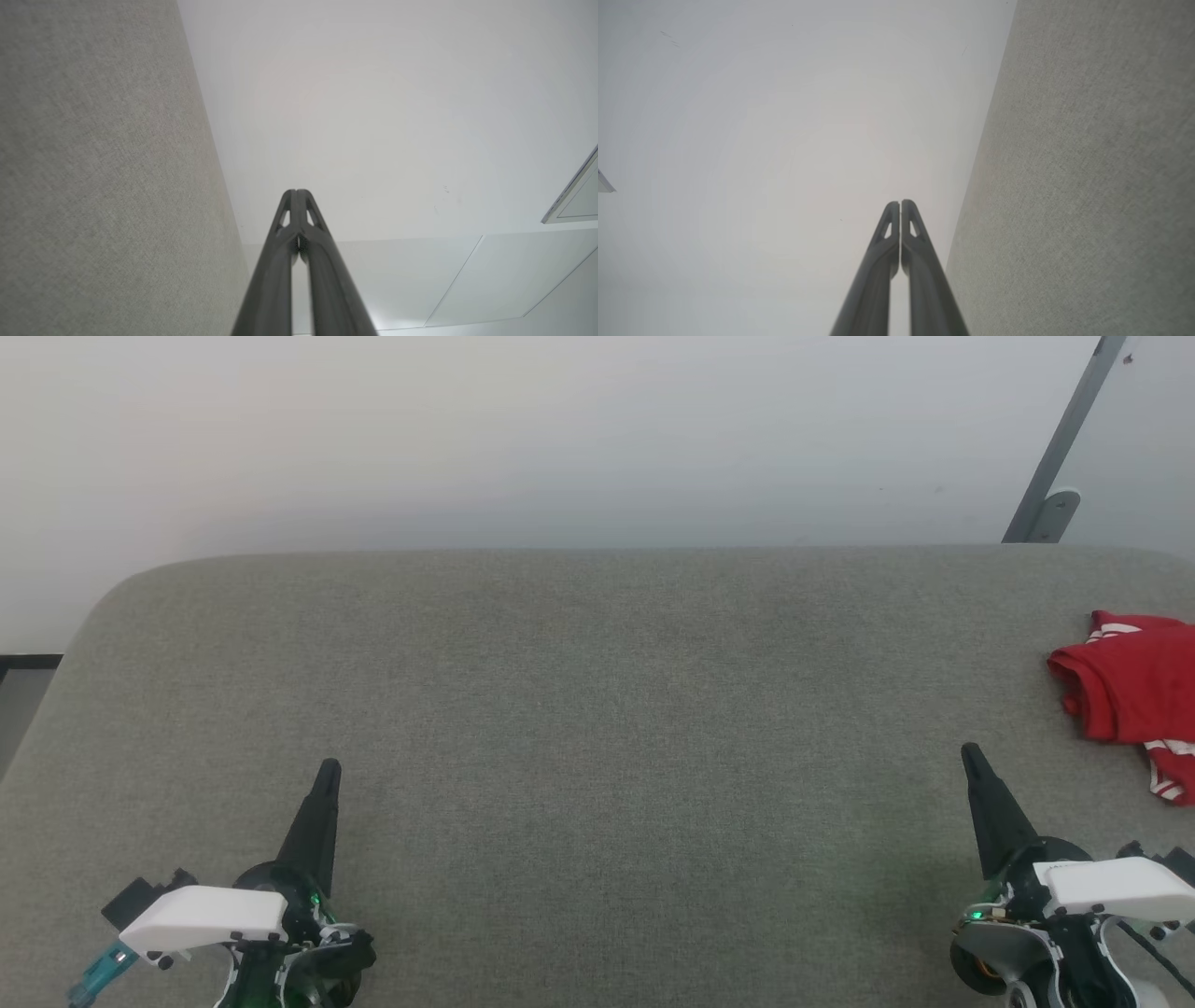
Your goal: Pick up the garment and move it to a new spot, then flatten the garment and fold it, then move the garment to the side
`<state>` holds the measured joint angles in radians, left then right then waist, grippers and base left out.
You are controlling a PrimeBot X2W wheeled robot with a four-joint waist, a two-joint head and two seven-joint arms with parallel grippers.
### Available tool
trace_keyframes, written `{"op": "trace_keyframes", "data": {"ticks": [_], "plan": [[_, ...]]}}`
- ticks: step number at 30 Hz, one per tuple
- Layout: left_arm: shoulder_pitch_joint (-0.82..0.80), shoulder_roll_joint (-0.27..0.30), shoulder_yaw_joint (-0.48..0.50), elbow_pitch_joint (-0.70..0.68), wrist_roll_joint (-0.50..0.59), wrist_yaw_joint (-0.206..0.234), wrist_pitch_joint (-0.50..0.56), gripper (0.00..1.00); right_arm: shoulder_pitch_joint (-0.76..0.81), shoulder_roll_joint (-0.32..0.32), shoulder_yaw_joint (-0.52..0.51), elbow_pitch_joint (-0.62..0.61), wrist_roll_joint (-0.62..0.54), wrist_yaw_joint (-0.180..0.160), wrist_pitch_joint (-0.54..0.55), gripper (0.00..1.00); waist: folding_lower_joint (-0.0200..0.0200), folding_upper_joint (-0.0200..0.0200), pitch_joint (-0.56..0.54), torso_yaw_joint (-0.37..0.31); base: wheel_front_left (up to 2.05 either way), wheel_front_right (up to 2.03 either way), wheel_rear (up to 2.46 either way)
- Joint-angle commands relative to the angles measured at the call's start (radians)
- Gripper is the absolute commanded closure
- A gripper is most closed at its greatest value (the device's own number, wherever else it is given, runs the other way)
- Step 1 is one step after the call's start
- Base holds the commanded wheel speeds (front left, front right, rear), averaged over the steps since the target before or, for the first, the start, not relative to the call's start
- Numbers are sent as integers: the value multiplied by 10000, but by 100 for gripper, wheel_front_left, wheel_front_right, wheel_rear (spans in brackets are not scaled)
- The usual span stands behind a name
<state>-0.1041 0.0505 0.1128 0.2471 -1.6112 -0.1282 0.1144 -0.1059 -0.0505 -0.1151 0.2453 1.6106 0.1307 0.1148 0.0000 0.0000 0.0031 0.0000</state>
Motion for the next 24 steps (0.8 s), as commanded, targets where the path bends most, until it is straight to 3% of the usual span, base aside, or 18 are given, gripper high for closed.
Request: {"op": "trace_keyframes", "data": {"ticks": [1, 24], "plan": [[-124, -21, -1, -3, -31, -46, 31, 100, -49, 33, -3, -27, 42, 0, 24, 100, 0, 0, 0, 0, 0, 0, 0], [-124, -22, -1, -4, -32, -46, 30, 100, -48, 33, 2, -27, 43, 0, 24, 100, 0, 0, 0, 0, 0, 0, 0]]}}
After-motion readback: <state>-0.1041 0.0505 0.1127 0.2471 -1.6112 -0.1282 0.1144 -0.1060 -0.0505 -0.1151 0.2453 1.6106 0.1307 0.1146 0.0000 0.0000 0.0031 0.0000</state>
